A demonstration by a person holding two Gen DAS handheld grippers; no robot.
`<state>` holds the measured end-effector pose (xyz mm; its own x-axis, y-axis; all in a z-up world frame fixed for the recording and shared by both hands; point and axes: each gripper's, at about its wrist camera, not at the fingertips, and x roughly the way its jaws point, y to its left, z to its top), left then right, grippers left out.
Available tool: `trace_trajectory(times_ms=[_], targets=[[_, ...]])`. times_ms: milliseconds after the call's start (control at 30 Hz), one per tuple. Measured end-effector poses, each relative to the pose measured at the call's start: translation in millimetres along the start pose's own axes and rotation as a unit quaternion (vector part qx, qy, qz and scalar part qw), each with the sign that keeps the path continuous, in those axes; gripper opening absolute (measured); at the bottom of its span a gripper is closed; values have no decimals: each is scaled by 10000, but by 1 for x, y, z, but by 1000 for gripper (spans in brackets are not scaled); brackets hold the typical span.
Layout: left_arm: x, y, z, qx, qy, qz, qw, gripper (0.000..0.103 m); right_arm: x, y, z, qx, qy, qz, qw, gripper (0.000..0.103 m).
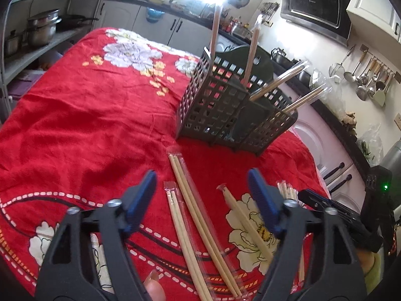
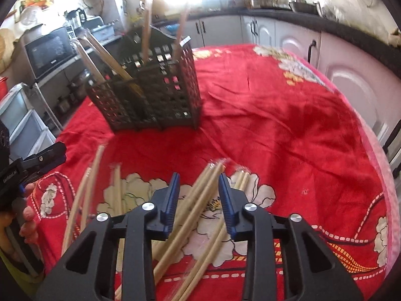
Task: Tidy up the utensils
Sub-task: 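Close the left tool on a chopstick while the right tool grasps another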
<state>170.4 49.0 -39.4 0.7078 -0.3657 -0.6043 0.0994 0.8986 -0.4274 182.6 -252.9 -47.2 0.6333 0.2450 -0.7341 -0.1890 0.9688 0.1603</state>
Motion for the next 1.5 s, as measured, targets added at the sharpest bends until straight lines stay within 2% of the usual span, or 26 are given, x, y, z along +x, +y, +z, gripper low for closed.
trace_trajectory(times_ms=[33, 133, 333, 500, 733, 967, 1167, 1233, 1300, 1500], targets=[[2, 1, 0, -1, 34, 11, 10000, 52, 3, -1, 0, 5, 44, -22, 10000, 28], [9, 4, -1, -44, 150, 20, 9999, 45, 16, -4, 1, 39, 231, -94, 9997, 25], [22, 11, 2, -132, 348, 100, 9993, 45, 37, -9, 6, 147, 508, -227, 9983, 24], [36, 20, 8, -304, 511, 139, 9981, 45, 48, -18, 11, 416, 599, -109, 9973, 24], [60, 30, 19, -559, 804, 119, 9951, 45, 58, -33, 19, 753, 699, 223, 9945, 17], [77, 26, 28, -497, 893, 159, 9946, 44, 56, -51, 23, 1258, 657, 656, 9877, 14], [83, 27, 32, -509, 916, 246, 9942, 30, 46, -57, 32, 1373, 454, 968, 9847, 14], [85, 29, 32, -521, 924, 283, 9940, 18, 41, -57, 36, 1348, 360, 1032, 9848, 13], [86, 33, 33, -556, 924, 315, 9937, 13, 35, -55, 39, 1267, 262, 1073, 9858, 12], [73, 32, 33, -600, 790, 210, 9948, 4, 18, -46, 44, 1091, 0, 1154, 9873, 12]])
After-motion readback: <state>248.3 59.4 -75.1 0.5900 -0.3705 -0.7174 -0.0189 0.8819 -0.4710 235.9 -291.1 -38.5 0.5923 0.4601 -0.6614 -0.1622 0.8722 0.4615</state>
